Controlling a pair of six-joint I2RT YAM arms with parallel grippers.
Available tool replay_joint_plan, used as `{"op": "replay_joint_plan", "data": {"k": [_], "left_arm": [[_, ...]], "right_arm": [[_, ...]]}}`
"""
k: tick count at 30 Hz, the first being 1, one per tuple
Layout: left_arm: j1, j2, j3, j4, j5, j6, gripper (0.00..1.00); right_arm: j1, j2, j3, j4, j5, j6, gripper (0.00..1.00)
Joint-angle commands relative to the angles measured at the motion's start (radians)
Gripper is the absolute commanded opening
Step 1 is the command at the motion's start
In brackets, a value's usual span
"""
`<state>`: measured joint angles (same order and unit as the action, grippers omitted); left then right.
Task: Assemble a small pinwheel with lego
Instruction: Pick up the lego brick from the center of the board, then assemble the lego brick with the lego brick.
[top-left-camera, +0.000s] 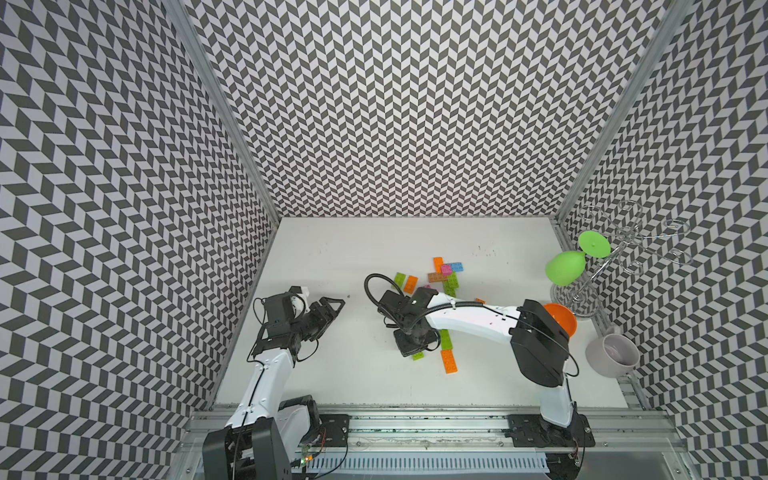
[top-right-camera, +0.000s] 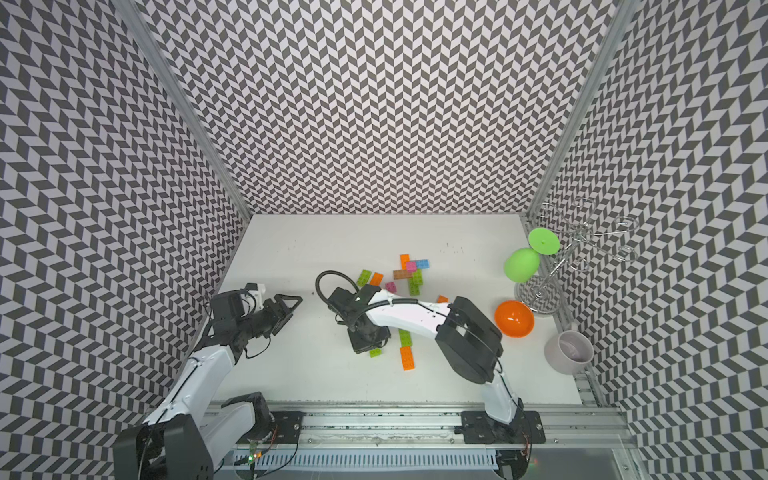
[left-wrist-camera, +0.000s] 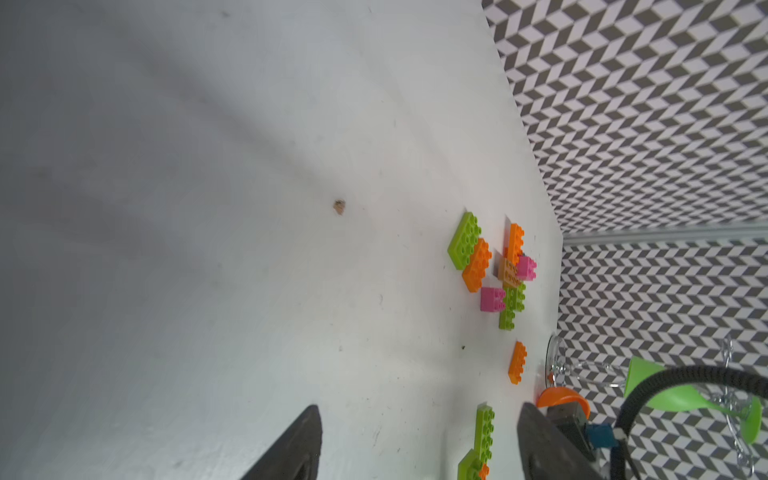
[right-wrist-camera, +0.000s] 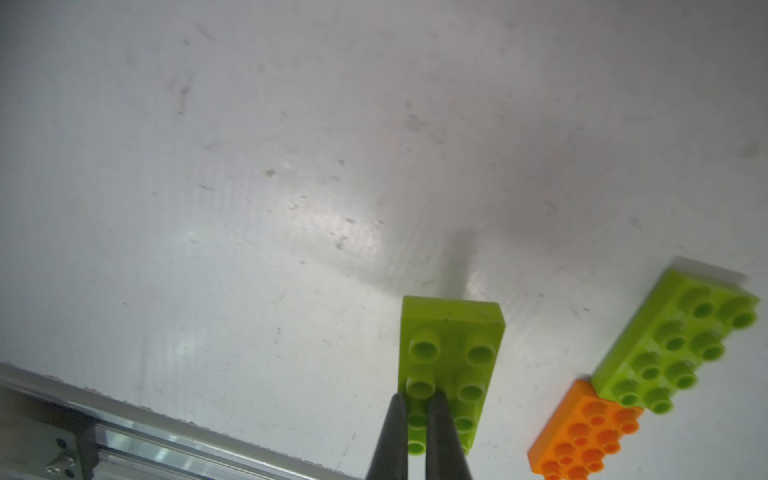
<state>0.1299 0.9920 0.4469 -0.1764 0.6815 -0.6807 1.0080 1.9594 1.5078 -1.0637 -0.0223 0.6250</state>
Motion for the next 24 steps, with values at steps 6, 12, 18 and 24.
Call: {"op": "replay_joint_plan", "data": {"k": [6,12,18,24], "left_arm": [[-0.477,0.034,0.013,0.169,-0.163,-0.025,0.73],[-0.656,0.086,-0.002,0.256,-0.234,-0.086,0.73],[-0.664,0.1,0.008,0.244,-0.253,-0.084,0.73],[-0.664,0.118,0.01,0.242,-0.256,-0.08,0.73]], "right_arm": [[-0.158,-0.229,-0.268,0.013,0.043,0.003,0.0],[-0.174,-0.227,-0.291,0.049,0.022,-0.001,0.0],[-0.172,-0.215,-0.302,0.069,-0.007,-0.006,0.0],[-0.17,-0.21,-0.337,0.081,-0.025,-0.013,0.0]]}}
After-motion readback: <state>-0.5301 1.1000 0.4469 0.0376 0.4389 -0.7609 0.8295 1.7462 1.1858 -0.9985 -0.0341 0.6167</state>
